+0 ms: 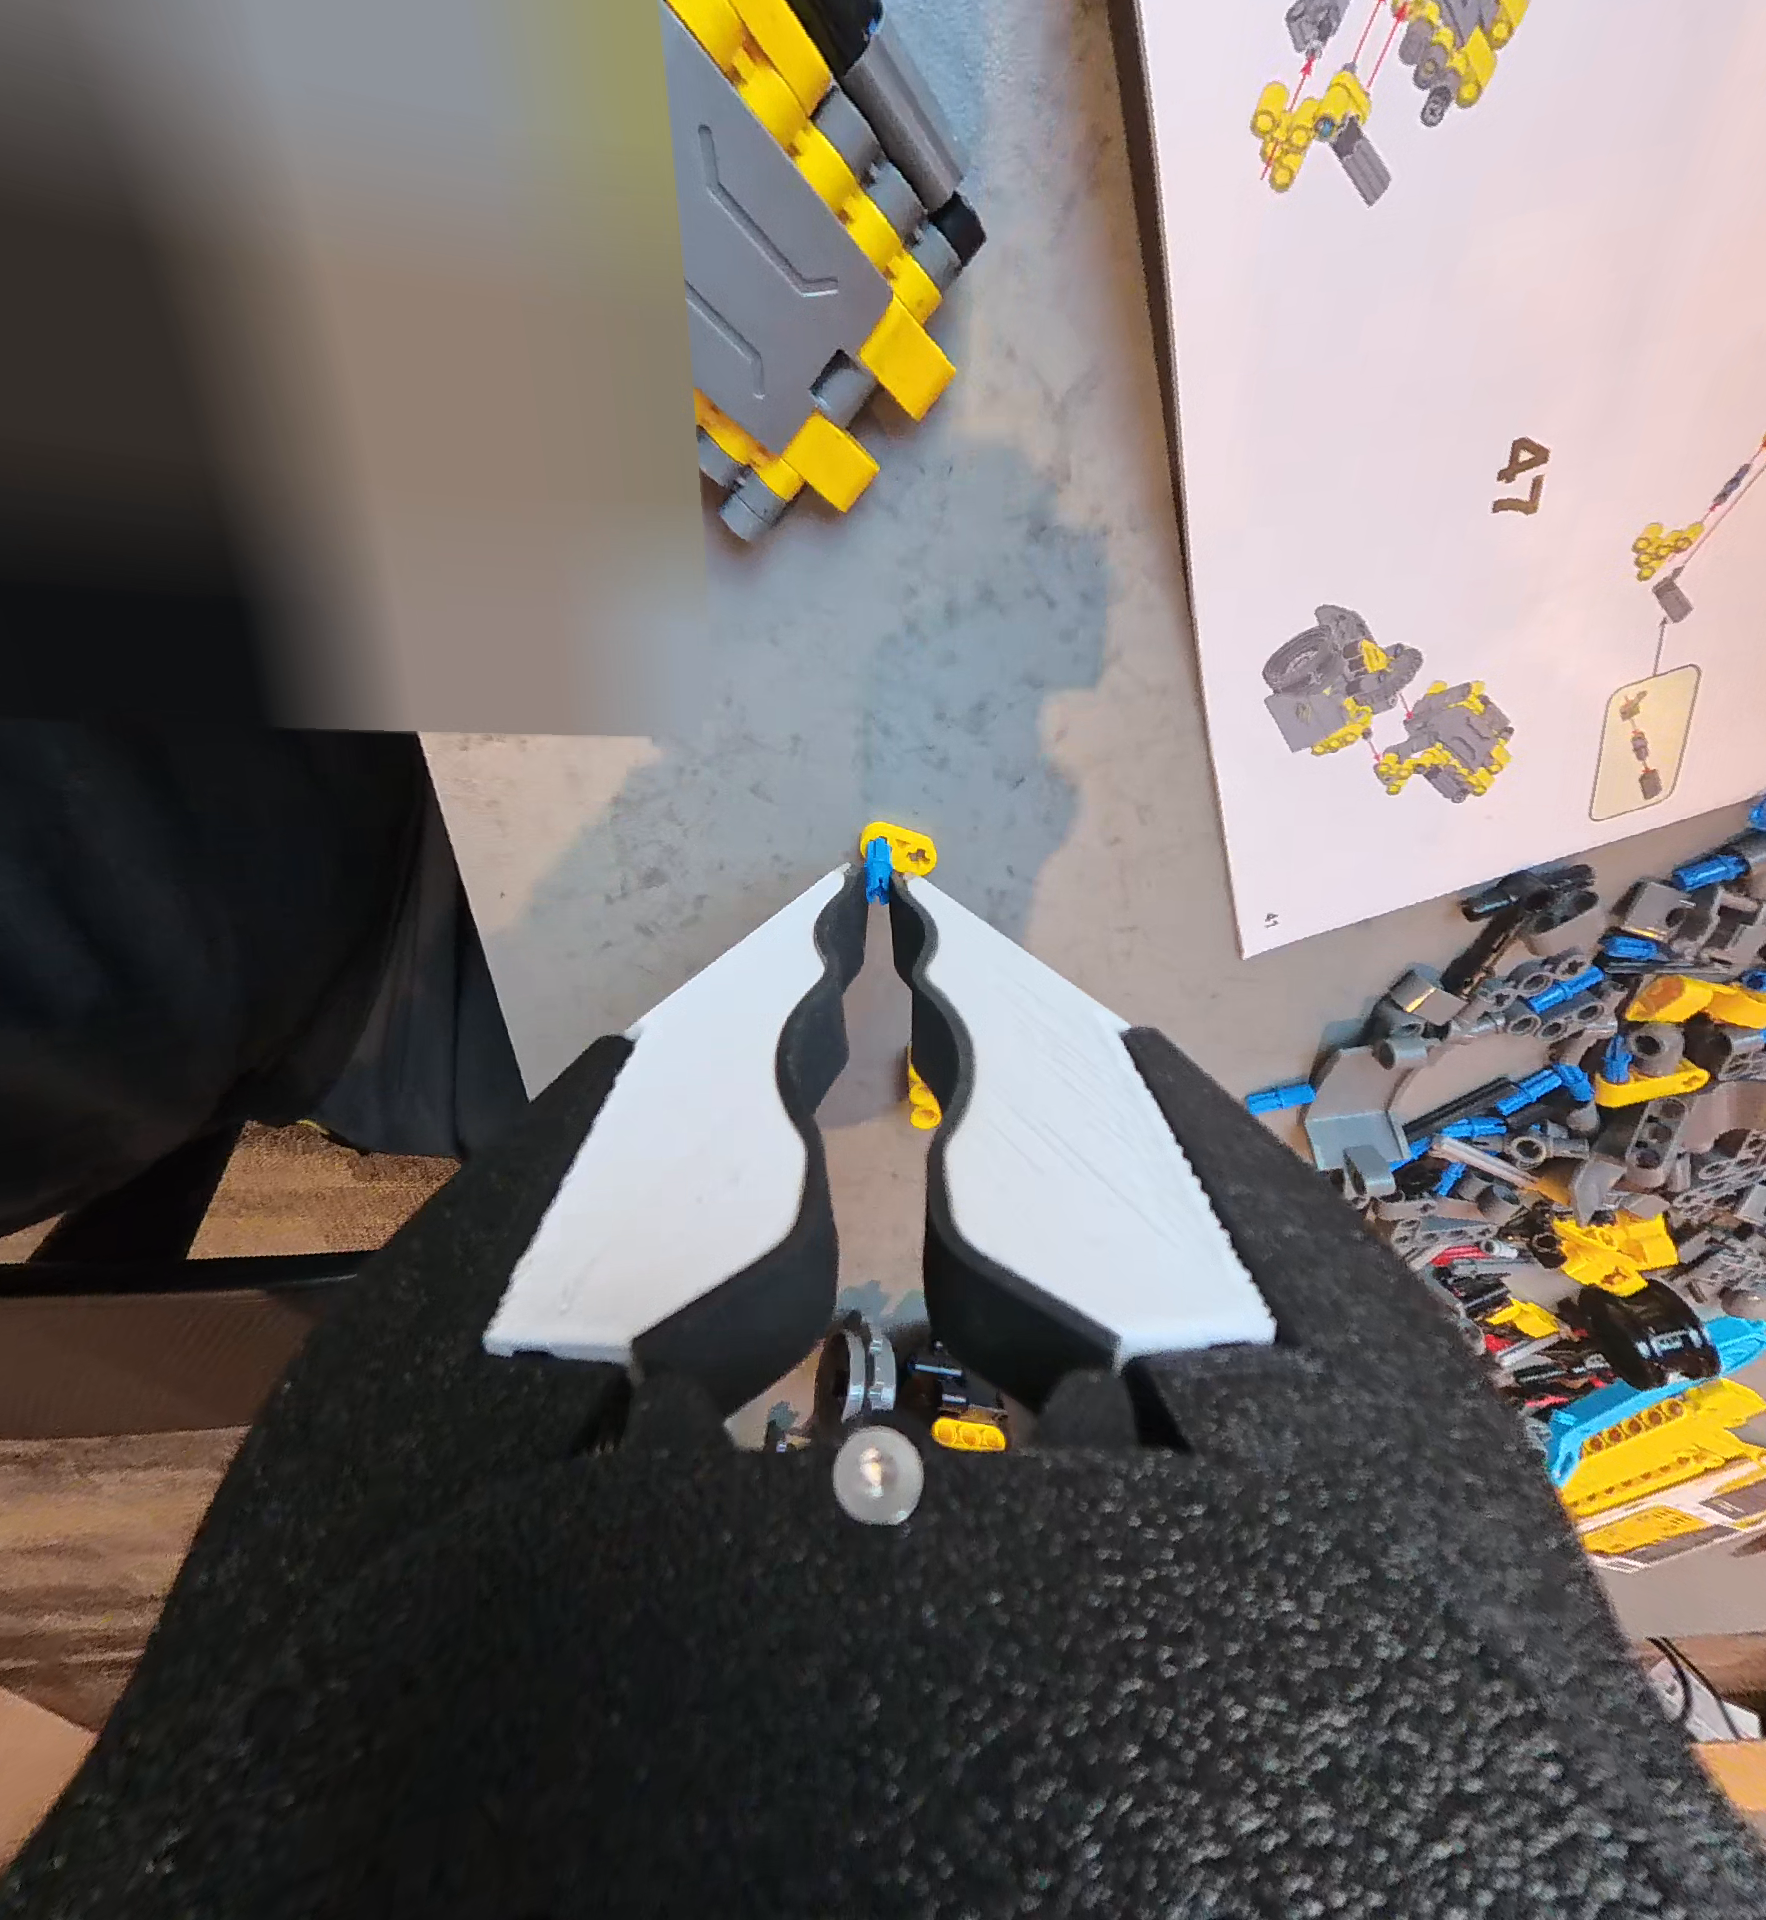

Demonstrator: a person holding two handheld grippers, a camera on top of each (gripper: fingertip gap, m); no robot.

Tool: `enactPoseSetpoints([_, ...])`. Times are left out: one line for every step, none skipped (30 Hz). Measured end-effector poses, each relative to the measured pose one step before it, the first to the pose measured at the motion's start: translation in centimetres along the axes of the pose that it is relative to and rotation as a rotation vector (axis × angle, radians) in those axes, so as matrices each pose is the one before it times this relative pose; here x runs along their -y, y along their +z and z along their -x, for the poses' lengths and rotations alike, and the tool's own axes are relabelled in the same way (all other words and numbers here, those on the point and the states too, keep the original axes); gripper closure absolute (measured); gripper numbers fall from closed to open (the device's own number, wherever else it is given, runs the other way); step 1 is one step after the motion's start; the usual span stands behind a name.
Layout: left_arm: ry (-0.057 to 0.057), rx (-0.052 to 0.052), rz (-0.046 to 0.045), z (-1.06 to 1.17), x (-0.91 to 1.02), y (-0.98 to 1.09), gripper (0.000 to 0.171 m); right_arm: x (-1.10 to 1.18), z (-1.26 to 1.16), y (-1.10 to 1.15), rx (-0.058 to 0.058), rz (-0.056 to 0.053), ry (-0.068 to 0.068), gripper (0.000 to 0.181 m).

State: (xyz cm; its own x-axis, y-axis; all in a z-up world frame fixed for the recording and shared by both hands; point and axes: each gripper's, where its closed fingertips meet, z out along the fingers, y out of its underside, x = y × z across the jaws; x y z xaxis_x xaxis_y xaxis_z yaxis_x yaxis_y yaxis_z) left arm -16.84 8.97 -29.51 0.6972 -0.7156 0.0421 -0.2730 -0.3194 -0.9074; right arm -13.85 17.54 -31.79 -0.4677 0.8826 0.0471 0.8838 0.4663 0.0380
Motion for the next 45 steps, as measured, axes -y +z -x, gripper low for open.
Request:
enactPoseSetpoints([0.0021, -0.0005, 0.00169, -0.048, -0.023, 0.020, 0.167, 0.054, 0.003, -0.011, 0.0025, 0.0013, -0.0025, 0.179])
enactPoseSetpoints([0.0031, 0.0011, 0.00139, -0.019, -0.015, 0.005, 0.167, 0.012, 0.003, -0.003, 0.0024, 0.0030, -0.0037, 0.179])
enactPoseSetpoints([0.0022, 0.0014, 0.00082, 0.000, -0.009, 0.002, 0.167, 0.004, -0.008, -0.002, 0.0025, 0.0029, -0.0028, 0.179])
enactPoseSetpoints([0.0001, 0.0001, -0.00030, 0.001, 0.013, -0.002, 0.167, 0.042, -0.007, 0.004, 0.0032, 0.0007, -0.0002, 0.179])
enactPoseSetpoints([-0.0018, -0.0003, -0.00057, 0.018, 0.006, -0.003, 0.167, 0.023, 0.002, 0.001, 0.0032, 0.0025, -0.0002, 0.179])
enactPoseSetpoints([-0.0022, 0.0000, -0.00037, 0.034, -0.015, 0.003, 0.167, -0.005, -0.004, -0.010, 0.0020, 0.0039, -0.0025, 0.179])
enactPoseSetpoints([-0.0021, -0.0007, 0.00031, 0.019, -0.021, 0.005, 0.167, 0.005, 0.004, 0.009, 0.0018, 0.0039, -0.0035, 0.179])
enactPoseSetpoints([-0.0018, -0.0005, 0.00034, 0.017, -0.010, 0.007, 0.167, -0.011, 0.002, -0.005, 0.0032, 0.0047, -0.0020, 0.179])
enactPoseSetpoints([-0.0003, -0.0007, -0.00048, -0.012, 0.007, 0.003, 0.167, -0.018, 0.001, 0.008, 0.0040, 0.0056, -0.0020, 0.179])
enactPoseSetpoints([0.0007, -0.0006, 0.00023, -0.017, 0.002, 0.012, 0.167, 0.017, 0.003, -0.003, 0.0039, 0.0053, -0.0038, 0.179])
enactPoseSetpoints([0.0016, 0.0001, 0.00095, -0.016, -0.014, -0.006, 0.167, 0.018, -0.003, -0.010, 0.0039, 0.0049, -0.0033, 0.179])
enactPoseSetpoints([0.0017, 0.0004, 0.00076, -0.018, -0.009, 0.002, 0.167, 0.013, -0.002, 0.002, 0.0033, 0.0046, -0.0026, 0.179])
enactPoseSetpoints([0.0005, 0.0002, 0.00018, -0.001, -0.006, -0.007, 0.167, 0.015, 0.005, -0.003, 0.0023, 0.0039, -0.0034, 0.179])
enactPoseSetpoints([-0.0002, -0.0003, -0.00091, -0.007, 0.016, -0.011, 0.167, 0.007, -0.011, -0.003, 0.0022, 0.0027, -0.0025, 0.179])
enactPoseSetpoints([-0.0007, -0.0001, -0.00080, 0.007, 0.015, -0.012, 0.167, 0.010, 0.005, 0.002, 0.0024, 0.0009, -0.0007, 0.179])
enactPoseSetpoints([-0.0011, 0.0004, -0.00035, 0.027, 0.009, -0.015, 0.167, -0.007, 0.005, 0.005, 0.0021, -0.0006, 0.0002, 0.179])
enactPoseSetpoints([-0.0012, 0.0001, -0.00071, 0.021, 0.005, -0.009, 0.167, -0.010, 0.006, 0.001, 0.0011, -0.0013, -0.0003, 0.179])
enactPoseSetpoints([-0.0013, -0.0004, -0.00079, 0.014, 0.006, -0.008, 0.167, -0.006, 0.000, 0.013, 0.0007, -0.0015, -0.0003, 0.179])
enactPoseSetpoints([-0.0007, -0.0006, -0.00053, 0.001, 0.008, 0.003, 0.167, -0.001, 0.002, -0.002, 0.0006, -0.0009, -0.0005, 0.179])
enactPoseSetpoints([0.0004, 0.0000, 0.00016, -0.005, 0.000, 0.005, 0.167, -0.006, -0.004, 0.002, 0.0002, -0.0002, -0.0017, 0.179])
enactPoseSetpoints([0.0012, -0.0001, 0.00103, -0.008, -0.009, 0.006, 0.167, 0.008, 0.007, 0.003, 0.0003, 0.0008, -0.0013, 0.179])
enactPoseSetpoints([0.0012, 0.0001, 0.00134, -0.017, -0.023, 0.008, 0.167, 0.000, 0.000, 0.008, -0.0002, 0.0014, -0.0014, 0.179])
enactPoseSetpoints([0.0013, 0.0002, 0.00055, -0.024, -0.006, 0.004, 0.167, 0.005, -0.001, 0.000, -0.0012, 0.0011, -0.0026, 0.179])
enactPoseSetpoints([0.0009, 0.0004, -0.00013, -0.003, 0.011, -0.003, 0.167, 0.013, -0.008, 0.007, -0.0015, 0.0002, -0.0019, 0.179])
enactPoseSetpoints([0.0000, 0.0000, 0.00004, 0.000, -0.001, 0.000, 0.167, 0.013, 0.002, 0.000, -0.0009, -0.0002, -0.0004, 0.179])
enactPoseSetpoints([-0.0004, 0.0001, -0.00001, -0.002, 0.000, 0.000, 0.167, 0.004, 0.002, 0.002, 0.0002, -0.0003, -0.0001, 0.179])
enactPoseSetpoints([-0.0007, -0.0003, -0.00007, 0.005, 0.001, 0.000, 0.167, 0.002, -0.004, 0.002, 0.0014, -0.0002, -0.0001, 0.179])
enactPoseSetpoints([-0.0005, -0.0004, 0.00012, 0.006, -0.004, 0.016, 0.167, 0.014, -0.009, 0.003, 0.0017, -0.0005, -0.0006, 0.179])
enactPoseSetpoints([0.0000, 0.0001, 0.00054, 0.002, -0.017, 0.000, 0.167, 0.015, -0.017, -0.008, 0.0012, -0.0017, -0.0004, 0.179])
enactPoseSetpoints([0.0005, 0.0005, 0.00058, -0.003, -0.003, 0.009, 0.167, 0.053, -0.022, -0.004, 0.0007, -0.0038, 0.0005, 0.179])
enactPoseSetpoints([0.0008, 0.0008, -0.00005, 0.002, 0.000, 0.001, 0.167, 0.029, -0.006, 0.006, 0.0009, -0.0023, 0.0007, 0.179])
enactPoseSetpoints([0.0005, 0.0002, -0.00017, -0.001, -0.001, -0.005, 0.167, -0.004, -0.003, 0.001, 0.0004, -0.0001, 0.0000, 0.179])
enactPoseSetpoints([-0.0003, 0.0002, 0.00027, 0.008, -0.010, 0.009, 0.167, -0.009, 0.005, 0.009, -0.0008, 0.0002, -0.0016, 0.179])
enactPoseSetpoints([-0.0009, -0.0004, -0.00001, 0.002, -0.009, 0.004, 0.167, -0.003, 0.006, 0.004, -0.0010, 0.0007, -0.0017, 0.179])
enactPoseSetpoints([-0.0012, -0.0010, 0.00002, 0.000, -0.006, 0.010, 0.167, -0.022, 0.000, -0.002, 0.0005, 0.0016, -0.0010, 0.179])
enactPoseSetpoints([-0.0009, -0.0010, 0.00022, -0.005, -0.012, 0.002, 0.167, -0.008, 0.003, 0.003, 0.0022, 0.0022, -0.0006, 0.179])
enactPoseSetpoints([0.0000, -0.0005, 0.00046, -0.006, -0.010, 0.014, 0.167, -0.005, 0.009, 0.007, 0.0037, 0.0029, -0.0001, 0.179])
enactPoseSetpoints([0.0002, -0.0005, 0.00014, -0.012, 0.001, 0.006, 0.167, 0.006, -0.004, 0.002, 0.0042, 0.0033, -0.0013, 0.179])
enactPoseSetpoints([0.0005, -0.0013, -0.00038, -0.037, 0.011, -0.007, 0.167, 0.019, -0.009, -0.001, 0.0036, 0.0035, -0.0045, 0.179])
enactPoseSetpoints([0.0010, -0.0002, -0.00044, -0.025, 0.014, 0.000, 0.167, 0.006, -0.004, -0.003, 0.0025, 0.0040, -0.0054, 0.179])
enactPoseSetpoints([0.0007, 0.0010, -0.00018, 0.012, -0.001, -0.005, 0.167, 0.016, -0.004, 0.000, 0.0012, 0.0046, -0.0045, 0.179])
enactPoseSetpoints([-0.0004, 0.0002, 0.00012, 0.007, -0.004, -0.007, 0.168, 0.005, 0.008, -0.004, 0.0005, 0.0052, -0.0033, 0.179])
enactPoseSetpoints([-0.0013, -0.0003, -0.00035, 0.015, 0.000, -0.011, 0.167, 0.000, 0.001, -0.004, 0.0005, 0.0052, -0.0030, 0.179])
enactPoseSetpoints([-0.0012, 0.0001, -0.00082, 0.014, 0.009, -0.001, 0.167, 0.006, -0.007, 0.000, 0.0013, 0.0046, -0.0025, 0.179])
enactPoseSetpoints([-0.0009, -0.0001, -0.00075, 0.014, 0.008, -0.002, 0.167, 0.014, 0.001, 0.007, 0.0031, 0.0035, -0.0005, 0.179])
